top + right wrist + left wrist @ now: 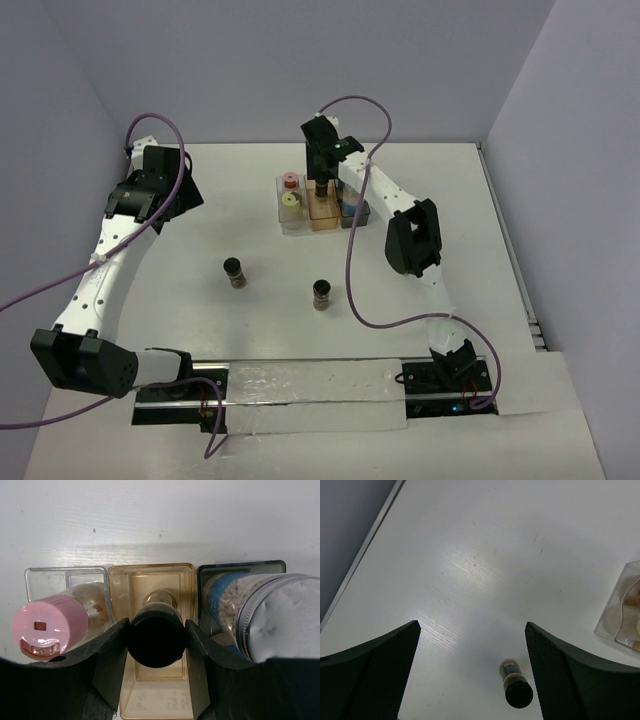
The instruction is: Organize the condiment bottles
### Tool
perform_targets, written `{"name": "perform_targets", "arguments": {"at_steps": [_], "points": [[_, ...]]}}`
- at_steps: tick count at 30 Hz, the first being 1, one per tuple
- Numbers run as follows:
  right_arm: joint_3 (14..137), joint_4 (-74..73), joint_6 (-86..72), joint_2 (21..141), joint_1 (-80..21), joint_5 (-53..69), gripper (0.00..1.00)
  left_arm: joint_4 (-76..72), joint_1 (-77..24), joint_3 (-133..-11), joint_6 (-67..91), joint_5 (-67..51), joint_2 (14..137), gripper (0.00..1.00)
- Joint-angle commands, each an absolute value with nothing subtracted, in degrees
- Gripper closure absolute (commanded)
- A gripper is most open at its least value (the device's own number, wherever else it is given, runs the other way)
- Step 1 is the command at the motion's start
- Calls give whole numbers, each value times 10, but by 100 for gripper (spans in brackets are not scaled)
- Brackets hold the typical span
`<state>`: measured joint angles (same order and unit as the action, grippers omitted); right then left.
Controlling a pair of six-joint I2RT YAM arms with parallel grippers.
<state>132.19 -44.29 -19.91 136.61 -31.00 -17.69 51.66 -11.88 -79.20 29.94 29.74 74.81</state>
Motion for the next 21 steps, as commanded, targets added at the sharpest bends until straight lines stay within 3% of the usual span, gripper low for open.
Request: {"name": "perform_targets", "arguments": {"at_steps": [1,12,15,17,18,19,21], "points": [[1358,-414,-206,1380,-298,-172,77,507,-114,-810,293,298,741,6],[1366,-410,-214,1406,-295,-149,74,513,-113,-808,291,305,734,6],[1363,-408,-214,1408,-297,-148,68,510,-113,-803,290,304,731,6],[1361,-407,-214,1407,-298,-148,51,510,-113,-803,290,304,731,6],[1360,-406,-213,1406,-299,-149,48,510,-113,-804,290,304,731,6],[1360,-405,-213,1404,-300,-149,37,511,-113,-804,291,304,732,6],[1359,-404,-212,1403,-301,-149,27,512,-113,-803,291,305,732,6]]}}
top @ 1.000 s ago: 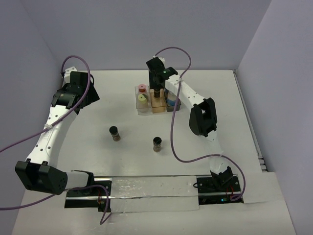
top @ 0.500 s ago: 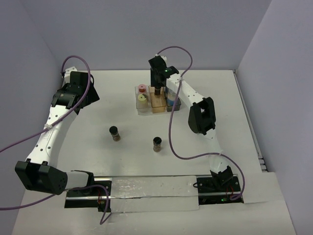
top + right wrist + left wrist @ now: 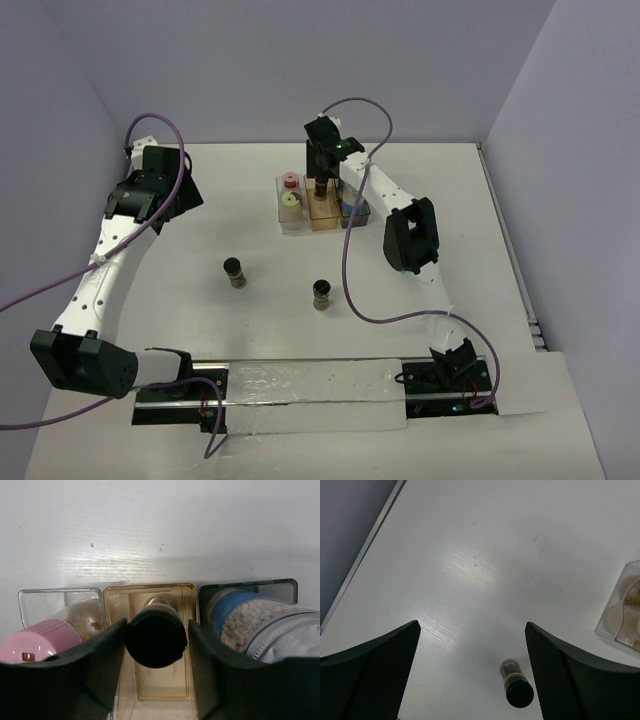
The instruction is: Organize the condiment bottles
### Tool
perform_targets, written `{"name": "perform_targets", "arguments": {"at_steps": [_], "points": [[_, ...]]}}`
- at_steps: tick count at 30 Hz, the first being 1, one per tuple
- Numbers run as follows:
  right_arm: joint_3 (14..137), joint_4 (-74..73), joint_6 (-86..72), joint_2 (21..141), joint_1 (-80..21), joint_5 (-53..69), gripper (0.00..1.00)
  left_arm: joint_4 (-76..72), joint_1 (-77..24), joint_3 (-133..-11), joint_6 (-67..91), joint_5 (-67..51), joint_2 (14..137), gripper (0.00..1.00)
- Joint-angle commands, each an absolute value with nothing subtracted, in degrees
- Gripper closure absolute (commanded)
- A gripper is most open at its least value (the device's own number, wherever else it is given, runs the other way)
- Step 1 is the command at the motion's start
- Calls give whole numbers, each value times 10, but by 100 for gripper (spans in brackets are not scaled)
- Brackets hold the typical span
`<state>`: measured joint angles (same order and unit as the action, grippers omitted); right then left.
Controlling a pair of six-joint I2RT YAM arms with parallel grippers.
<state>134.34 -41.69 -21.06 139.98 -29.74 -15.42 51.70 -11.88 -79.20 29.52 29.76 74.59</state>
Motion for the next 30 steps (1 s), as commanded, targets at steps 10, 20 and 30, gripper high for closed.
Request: {"name": "perform_targets", "arguments": {"at_steps": [10,20,30], "points": [[1371,-406,-210,1362,-309,-136,7,513,-112,-801,294,303,728,6],[1353,-407,-196,1276,-340,-123,8,506,-112,-784,302,288,729,7],[1173,-412,-194,1116,-404,-165,7,515,-108,-780,309,300,711,7]]}}
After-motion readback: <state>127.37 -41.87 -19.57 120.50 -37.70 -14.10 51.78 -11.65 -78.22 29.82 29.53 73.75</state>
